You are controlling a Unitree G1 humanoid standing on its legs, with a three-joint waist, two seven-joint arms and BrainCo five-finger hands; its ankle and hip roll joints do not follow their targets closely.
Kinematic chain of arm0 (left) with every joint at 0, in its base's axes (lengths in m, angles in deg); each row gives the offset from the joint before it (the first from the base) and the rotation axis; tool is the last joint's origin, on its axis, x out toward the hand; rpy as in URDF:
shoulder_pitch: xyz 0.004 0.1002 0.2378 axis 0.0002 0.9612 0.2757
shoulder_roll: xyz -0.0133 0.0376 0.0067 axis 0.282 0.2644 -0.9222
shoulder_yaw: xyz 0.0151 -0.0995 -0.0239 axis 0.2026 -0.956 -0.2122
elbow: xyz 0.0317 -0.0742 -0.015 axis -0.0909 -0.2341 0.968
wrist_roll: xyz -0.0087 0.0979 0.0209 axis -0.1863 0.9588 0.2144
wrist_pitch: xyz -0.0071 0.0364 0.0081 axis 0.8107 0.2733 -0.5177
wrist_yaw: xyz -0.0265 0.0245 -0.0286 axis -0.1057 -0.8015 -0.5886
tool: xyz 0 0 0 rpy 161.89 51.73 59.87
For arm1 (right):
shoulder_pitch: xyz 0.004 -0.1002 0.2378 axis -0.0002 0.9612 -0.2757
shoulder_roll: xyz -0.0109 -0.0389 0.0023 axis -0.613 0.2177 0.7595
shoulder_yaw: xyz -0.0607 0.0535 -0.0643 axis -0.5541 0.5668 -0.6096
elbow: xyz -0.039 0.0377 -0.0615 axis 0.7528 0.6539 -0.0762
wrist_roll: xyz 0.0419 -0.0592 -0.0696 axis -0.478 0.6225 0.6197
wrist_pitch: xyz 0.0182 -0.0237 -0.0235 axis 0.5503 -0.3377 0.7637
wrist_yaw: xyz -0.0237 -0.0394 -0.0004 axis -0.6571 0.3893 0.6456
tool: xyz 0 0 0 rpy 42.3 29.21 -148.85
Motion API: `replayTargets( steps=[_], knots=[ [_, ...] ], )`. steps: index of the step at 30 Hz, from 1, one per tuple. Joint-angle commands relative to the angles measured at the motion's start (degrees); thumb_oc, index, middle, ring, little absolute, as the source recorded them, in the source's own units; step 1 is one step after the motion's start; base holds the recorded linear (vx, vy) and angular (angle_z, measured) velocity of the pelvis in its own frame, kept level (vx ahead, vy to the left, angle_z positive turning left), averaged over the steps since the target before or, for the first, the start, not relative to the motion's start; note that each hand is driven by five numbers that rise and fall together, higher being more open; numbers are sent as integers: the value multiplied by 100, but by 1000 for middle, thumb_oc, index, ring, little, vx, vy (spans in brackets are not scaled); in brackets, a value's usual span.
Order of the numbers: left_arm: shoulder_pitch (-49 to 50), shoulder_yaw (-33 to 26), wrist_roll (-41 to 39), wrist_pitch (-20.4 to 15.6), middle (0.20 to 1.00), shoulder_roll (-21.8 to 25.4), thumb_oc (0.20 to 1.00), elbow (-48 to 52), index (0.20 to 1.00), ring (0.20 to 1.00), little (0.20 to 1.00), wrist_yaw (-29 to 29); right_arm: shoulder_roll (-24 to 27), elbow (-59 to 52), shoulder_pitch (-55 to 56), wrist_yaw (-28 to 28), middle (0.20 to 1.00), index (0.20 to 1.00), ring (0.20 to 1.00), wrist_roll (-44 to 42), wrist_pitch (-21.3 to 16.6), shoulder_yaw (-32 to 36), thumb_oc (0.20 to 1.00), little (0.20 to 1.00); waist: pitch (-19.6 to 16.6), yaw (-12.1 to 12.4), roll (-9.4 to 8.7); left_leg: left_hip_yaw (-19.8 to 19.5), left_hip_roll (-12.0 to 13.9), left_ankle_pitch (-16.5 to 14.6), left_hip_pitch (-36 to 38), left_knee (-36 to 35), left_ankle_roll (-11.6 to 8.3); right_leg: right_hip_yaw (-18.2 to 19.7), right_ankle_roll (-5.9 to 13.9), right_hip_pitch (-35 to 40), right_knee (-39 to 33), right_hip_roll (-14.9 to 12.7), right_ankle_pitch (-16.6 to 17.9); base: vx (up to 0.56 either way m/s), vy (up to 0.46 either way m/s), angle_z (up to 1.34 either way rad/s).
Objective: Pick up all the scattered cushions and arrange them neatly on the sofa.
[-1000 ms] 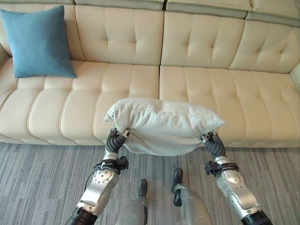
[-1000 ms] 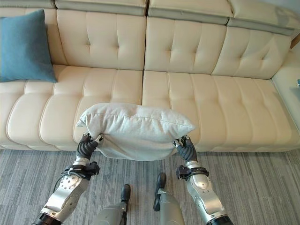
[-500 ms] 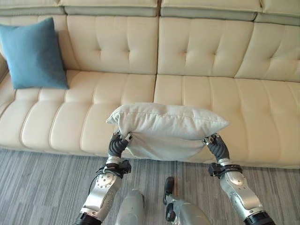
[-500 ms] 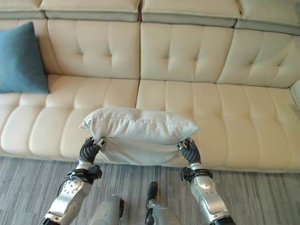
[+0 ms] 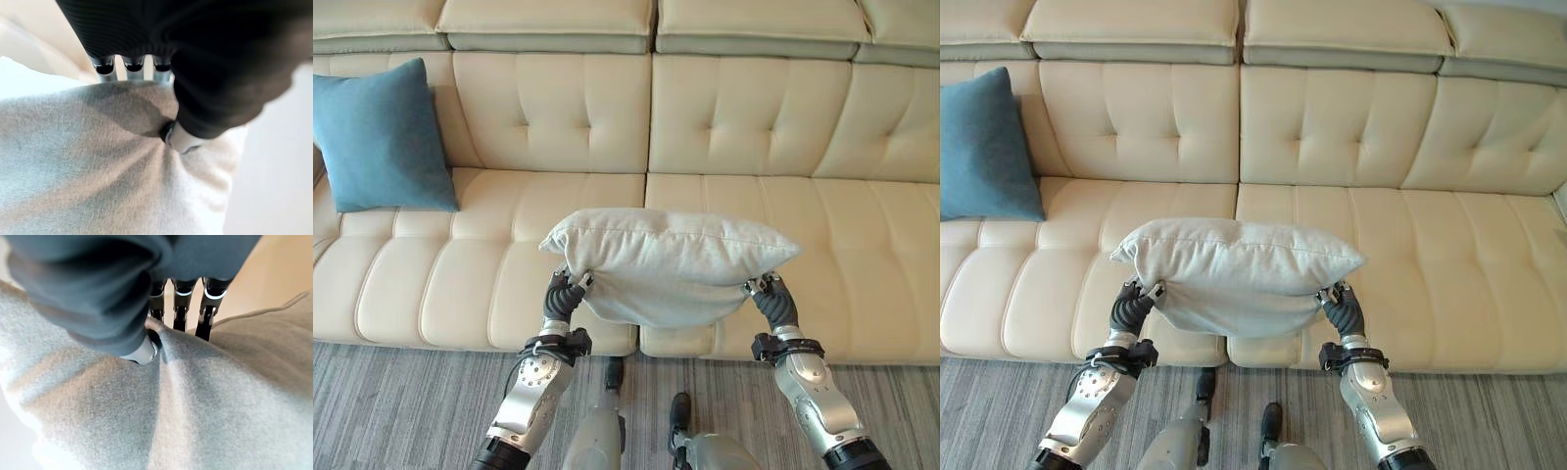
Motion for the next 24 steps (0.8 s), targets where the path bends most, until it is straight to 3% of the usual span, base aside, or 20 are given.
replayTargets(
  steps=[1,2,4,6,8,10,12,15,24],
  knots=[
    [-348,118,320,-373,200,95,200,475,200,200,200,-162,-331,-599,-403,261,200,200,200,255,-435,-304,200,200,-489,34,-369,151,-49,-748,628,-125,40,269,489,-368,1488,-352,-557,141,245,-7],
    [-352,118,320,-375,200,96,200,472,200,200,200,-162,-332,-599,-406,260,200,200,200,257,-434,-304,200,200,-491,46,-377,166,-56,-750,623,-121,44,287,493,-398,1532,-362,-576,86,244,-13],
    [-425,134,338,-384,200,159,200,501,200,200,200,-133,-397,-644,-487,235,200,200,200,278,-443,-310,200,200,-421,9,-367,280,-106,-823,760,-134,194,316,658,-698,2187,-529,-158,42,192,-12],
    [-521,147,420,-389,200,187,200,505,200,200,200,-107,-464,-662,-578,182,200,200,200,341,-437,-330,200,200,-395,-35,-319,317,-102,-899,840,-134,224,385,652,-914,2488,-581,-131,65,157,-17],
    [-561,143,435,-405,200,182,200,500,200,200,200,-93,-499,-640,-634,161,200,200,200,324,-434,-339,200,200,-404,-32,-303,341,-82,-921,865,-134,205,374,624,-934,2293,-556,-153,59,42,-18],
    [-724,44,439,-480,200,194,200,497,200,200,200,-13,-565,-539,-900,89,200,200,200,233,-469,-396,200,200,-450,50,-302,436,-26,-944,857,-134,125,170,535,-865,850,-528,-78,59,-33,-12],
    [-762,-15,420,-490,200,178,200,471,200,200,200,47,-579,-525,-927,55,200,200,200,247,-454,-471,200,200,-479,64,-366,420,-48,-966,888,-134,86,247,561,-619,124,-452,107,93,-76,-36],
    [-744,-47,447,-522,200,47,200,405,200,200,200,106,-596,-433,-1030,46,200,200,200,282,-454,-560,200,200,-626,113,-441,491,-6,-995,945,-134,25,154,537,-349,-270,-396,211,143,-85,3],
    [-915,28,539,-450,200,-99,200,179,200,200,200,305,-609,-101,-1448,-158,200,200,200,423,-340,-692,200,200,-817,96,-376,383,28,-1107,1109,-134,-45,29,483,-52,-279,-390,24,119,-33,7]
  ],
)
